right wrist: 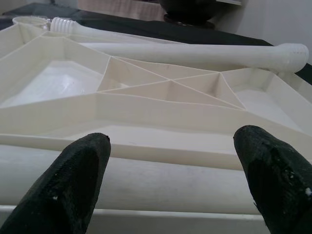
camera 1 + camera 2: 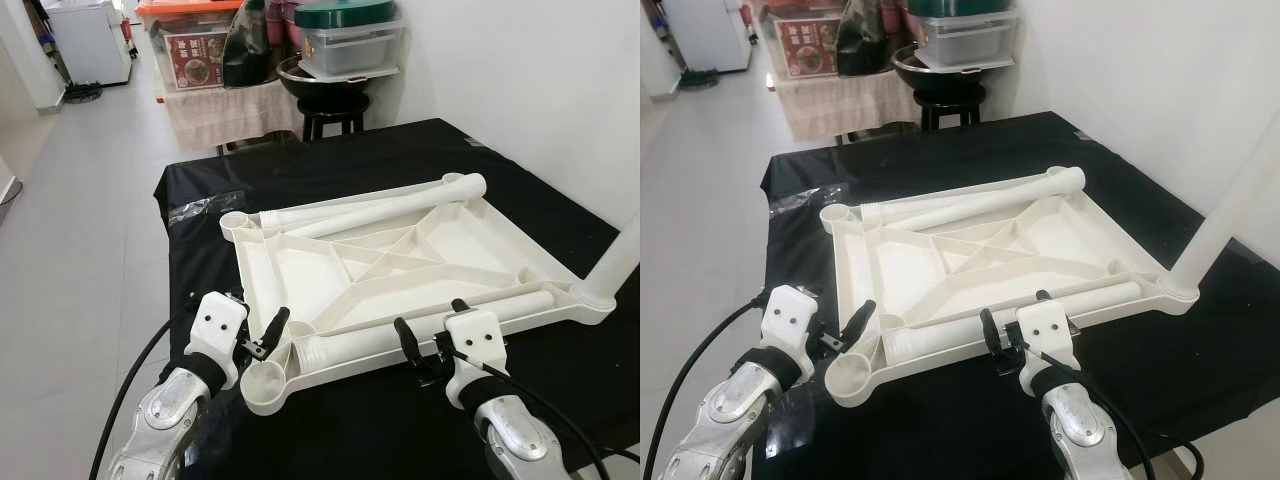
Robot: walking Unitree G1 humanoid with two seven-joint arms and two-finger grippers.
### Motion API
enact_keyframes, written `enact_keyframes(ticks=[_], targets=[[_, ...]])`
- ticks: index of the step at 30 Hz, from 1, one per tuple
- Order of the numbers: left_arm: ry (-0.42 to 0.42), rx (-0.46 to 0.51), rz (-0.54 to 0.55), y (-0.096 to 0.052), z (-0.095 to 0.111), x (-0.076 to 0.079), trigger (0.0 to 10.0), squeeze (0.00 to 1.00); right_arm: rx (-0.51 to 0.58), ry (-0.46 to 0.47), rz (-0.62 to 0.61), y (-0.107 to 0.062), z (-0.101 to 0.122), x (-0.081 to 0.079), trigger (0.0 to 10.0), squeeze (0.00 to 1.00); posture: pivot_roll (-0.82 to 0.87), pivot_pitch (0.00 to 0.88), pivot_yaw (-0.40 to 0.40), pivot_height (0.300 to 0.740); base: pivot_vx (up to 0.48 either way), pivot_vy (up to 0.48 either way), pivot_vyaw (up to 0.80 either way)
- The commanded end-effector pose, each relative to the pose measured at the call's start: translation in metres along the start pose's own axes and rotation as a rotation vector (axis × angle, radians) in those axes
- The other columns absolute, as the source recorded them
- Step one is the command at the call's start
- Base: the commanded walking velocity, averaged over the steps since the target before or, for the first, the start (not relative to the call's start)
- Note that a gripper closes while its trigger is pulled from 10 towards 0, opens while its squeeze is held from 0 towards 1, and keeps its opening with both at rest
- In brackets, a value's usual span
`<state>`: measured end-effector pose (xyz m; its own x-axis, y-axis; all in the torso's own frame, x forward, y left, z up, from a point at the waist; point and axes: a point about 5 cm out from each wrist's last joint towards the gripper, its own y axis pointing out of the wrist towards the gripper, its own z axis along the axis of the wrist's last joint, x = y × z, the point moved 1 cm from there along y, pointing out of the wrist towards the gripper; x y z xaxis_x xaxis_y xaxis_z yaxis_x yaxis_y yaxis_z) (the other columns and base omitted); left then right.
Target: Building children table
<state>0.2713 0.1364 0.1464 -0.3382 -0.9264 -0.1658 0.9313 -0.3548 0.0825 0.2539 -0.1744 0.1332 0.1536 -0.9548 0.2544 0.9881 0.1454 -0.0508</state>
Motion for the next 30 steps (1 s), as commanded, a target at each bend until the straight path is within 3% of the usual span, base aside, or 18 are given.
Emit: enact_keyframes(ticks=[1,2,4,5,7,8,17,22,30], targets=[[0.016,-0.013,-0.009,-0.002,0.0,0.001,10.0,0.0,0.013,-0.014,0.013,-0.001,0.004,0.001,10.0,0.0,-0.11,0.051,0.027,0.74,0.0,0.0,0.0],[0.016,-0.013,-0.009,-0.002,0.0,0.001,10.0,0.0,0.013,-0.014,0.013,-0.001,0.004,0.001,10.0,0.0,-0.11,0.051,0.027,0.74,0.0,0.0,0.0],[0.015,-0.018,-0.017,-0.003,0.0,0.002,10.0,0.0,0.02,-0.056,-0.004,0.004,0.005,0.022,10.0,0.0,-0.11,0.048,0.025,0.74,0.0,0.0,0.0],[0.015,-0.018,-0.017,-0.003,0.0,0.002,10.0,0.0,0.02,-0.056,-0.004,0.004,0.005,0.022,10.0,0.0,-0.11,0.048,0.025,0.74,0.0,0.0,0.0],[0.01,-0.023,-0.038,-0.004,-0.001,0.004,10.0,0.0,0.007,-0.085,-0.052,0.011,0.005,0.055,10.0,0.0,-0.11,0.047,0.019,0.74,0.0,0.0,0.0],[0.009,-0.025,-0.041,-0.004,-0.002,0.004,10.0,0.0,0.003,-0.09,-0.054,0.012,0.005,0.058,10.0,0.0,-0.11,0.048,0.015,0.74,0.0,0.0,0.0],[0.011,-0.027,-0.047,-0.003,-0.002,0.005,10.0,0.0,0.004,-0.086,-0.028,0.015,0.004,0.049,10.0,0.0,-0.1,0.049,0.015,0.74,0.0,0.0,0.0],[0.015,-0.004,-0.141,-0.002,0.004,0.011,10.0,0.0,0.005,-0.071,-0.007,0.015,0.005,0.041,10.0,0.0,-0.11,0.054,0.016,0.74,0.0,0.0,0.0],[-0.004,-0.006,-0.259,-0.004,0.01,0.022,10.0,0.0,0.02,-0.056,0.001,0.02,0.007,0.042,10.0,0.0,-0.11,0.06,0.018,0.74,0.0,-0.41,0.0]])
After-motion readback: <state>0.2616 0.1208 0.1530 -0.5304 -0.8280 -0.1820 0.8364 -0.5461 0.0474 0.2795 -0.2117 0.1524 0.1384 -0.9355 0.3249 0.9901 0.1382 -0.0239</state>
